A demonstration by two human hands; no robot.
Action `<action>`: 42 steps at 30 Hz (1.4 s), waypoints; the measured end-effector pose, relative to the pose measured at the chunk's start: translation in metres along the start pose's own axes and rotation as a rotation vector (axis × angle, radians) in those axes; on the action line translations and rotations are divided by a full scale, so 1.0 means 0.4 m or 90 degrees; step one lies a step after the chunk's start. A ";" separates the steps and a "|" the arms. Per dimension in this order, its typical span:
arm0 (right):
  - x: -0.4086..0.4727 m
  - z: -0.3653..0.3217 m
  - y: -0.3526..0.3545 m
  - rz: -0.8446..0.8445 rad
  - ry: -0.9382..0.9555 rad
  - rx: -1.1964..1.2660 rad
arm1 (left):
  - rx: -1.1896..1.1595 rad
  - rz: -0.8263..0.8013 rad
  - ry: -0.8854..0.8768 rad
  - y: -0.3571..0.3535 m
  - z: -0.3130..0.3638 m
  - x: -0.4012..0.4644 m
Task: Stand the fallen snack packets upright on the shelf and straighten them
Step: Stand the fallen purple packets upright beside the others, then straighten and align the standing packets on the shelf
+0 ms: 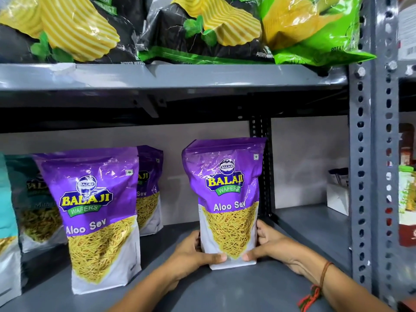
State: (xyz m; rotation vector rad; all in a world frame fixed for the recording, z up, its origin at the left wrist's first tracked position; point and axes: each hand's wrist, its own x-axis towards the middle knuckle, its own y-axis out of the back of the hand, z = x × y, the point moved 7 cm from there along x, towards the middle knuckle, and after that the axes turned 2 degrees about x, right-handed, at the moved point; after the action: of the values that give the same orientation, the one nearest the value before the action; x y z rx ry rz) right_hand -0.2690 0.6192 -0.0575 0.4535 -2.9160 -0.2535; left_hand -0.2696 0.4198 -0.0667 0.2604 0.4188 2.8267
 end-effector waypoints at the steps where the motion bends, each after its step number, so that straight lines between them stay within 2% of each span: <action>1: -0.002 0.001 0.000 -0.001 0.000 0.001 | 0.004 0.002 0.001 -0.002 0.000 -0.004; 5: -0.021 -0.005 -0.010 0.007 0.004 0.004 | 0.003 0.001 0.007 -0.015 0.011 -0.029; 7: -0.040 -0.043 -0.008 0.045 0.060 0.010 | 0.001 0.036 -0.015 -0.015 0.040 -0.051; 8: -0.049 -0.073 -0.002 0.101 0.101 0.007 | 0.014 0.089 -0.036 -0.002 0.059 -0.065; 10: -0.088 -0.157 0.002 0.278 0.197 -0.077 | 0.065 0.240 -0.110 0.049 0.105 -0.106; 12: -0.138 -0.247 -0.037 0.428 0.322 -0.188 | 0.104 0.374 -0.245 0.106 0.164 -0.177; 13: -0.165 -0.286 -0.076 0.467 0.401 -0.225 | 0.130 0.428 -0.310 0.136 0.191 -0.218; 15: -0.195 -0.343 -0.173 0.468 0.521 -0.279 | 0.194 0.540 -0.423 0.201 0.237 -0.304; 17: -0.190 -0.369 -0.261 0.403 0.565 -0.335 | 0.210 0.647 -0.485 0.267 0.251 -0.380; 20: -0.120 -0.348 -0.407 0.242 0.445 -0.362 | 0.130 0.720 -0.463 0.405 0.194 -0.442; 22: -0.019 -0.325 -0.584 0.172 0.343 -0.366 | 0.123 0.671 -0.413 0.586 0.122 -0.491; 24: 0.053 -0.269 -0.640 0.053 0.227 -0.374 | 0.170 0.627 -0.339 0.643 0.062 -0.463; 27: 0.106 -0.193 -0.660 -0.016 0.089 -0.351 | 0.181 0.385 -0.169 0.646 -0.064 -0.373; 29: 0.106 -0.160 -0.659 -0.018 0.054 -0.300 | 0.204 0.228 -0.065 0.619 -0.135 -0.335; 31: 0.102 -0.137 -0.642 -0.011 0.051 -0.304 | 0.233 0.141 -0.023 0.587 -0.168 -0.315; 36: 0.141 -0.122 -0.666 0.013 0.063 -0.274 | 0.205 0.129 -0.042 0.628 -0.193 -0.282; 42: 0.145 -0.095 -0.632 0.032 0.052 -0.239 | 0.274 0.144 -0.055 0.603 -0.168 -0.278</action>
State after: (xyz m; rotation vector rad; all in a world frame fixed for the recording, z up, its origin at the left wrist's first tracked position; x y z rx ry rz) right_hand -0.2440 0.3584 -0.0613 0.3209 -2.7067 -0.7380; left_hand -0.2366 0.1479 -0.0713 0.5435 1.0369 2.8958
